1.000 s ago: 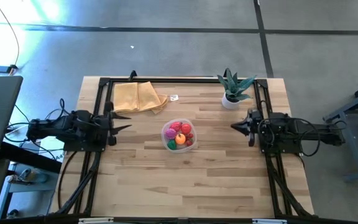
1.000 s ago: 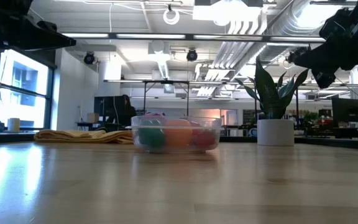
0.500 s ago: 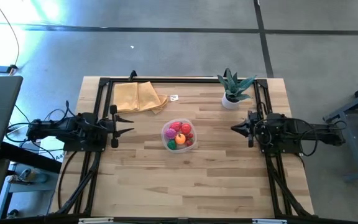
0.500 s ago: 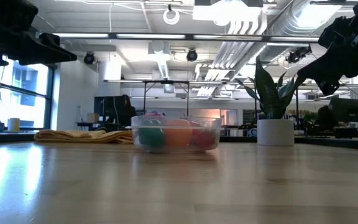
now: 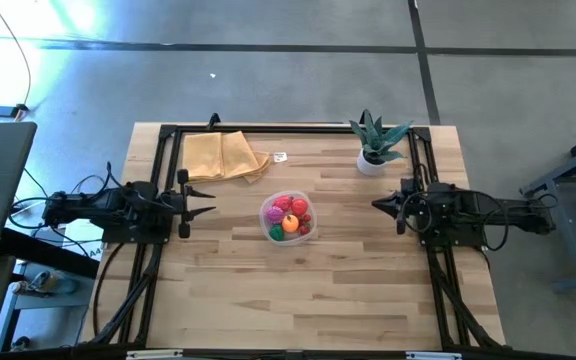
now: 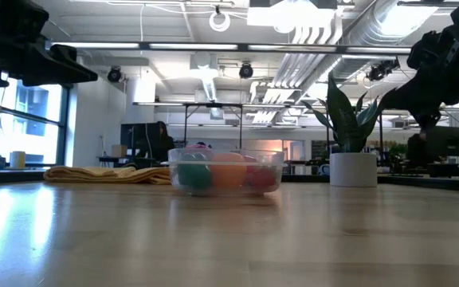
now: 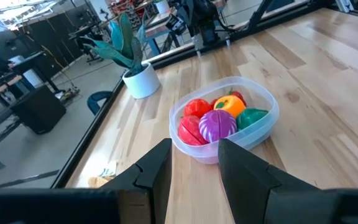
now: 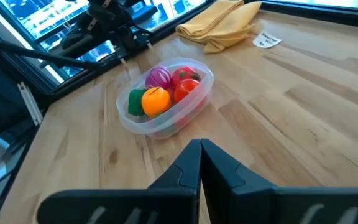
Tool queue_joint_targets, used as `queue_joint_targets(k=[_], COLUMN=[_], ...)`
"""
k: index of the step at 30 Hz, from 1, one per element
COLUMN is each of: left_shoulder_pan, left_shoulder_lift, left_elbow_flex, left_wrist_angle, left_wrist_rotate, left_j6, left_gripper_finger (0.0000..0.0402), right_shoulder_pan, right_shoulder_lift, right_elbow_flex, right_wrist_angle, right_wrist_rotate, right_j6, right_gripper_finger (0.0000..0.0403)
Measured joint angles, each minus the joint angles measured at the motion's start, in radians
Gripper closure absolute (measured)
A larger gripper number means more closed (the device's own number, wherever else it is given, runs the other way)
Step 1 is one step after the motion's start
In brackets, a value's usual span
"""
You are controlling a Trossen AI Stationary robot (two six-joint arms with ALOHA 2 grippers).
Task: Pick and placing Produce into tupperware
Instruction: Return to Home Position
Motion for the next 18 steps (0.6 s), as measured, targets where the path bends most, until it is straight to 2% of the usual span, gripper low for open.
queue_joint_targets(k=[18], left_shoulder_pan=[0.000], left_shoulder_lift=[0.000], left_elbow_flex=[0.000], left_wrist_angle=[-0.007], left_wrist_rotate=[-0.003], left_j6=[0.000], left_gripper_finger=[0.0282], right_shoulder_pan=[0.000], right_shoulder_lift=[0.000], right_elbow_flex=[0.000], right_wrist_angle=[-0.009], right_wrist_rotate=[-0.005], right_j6=[0.003], right_gripper_finger=[0.0403])
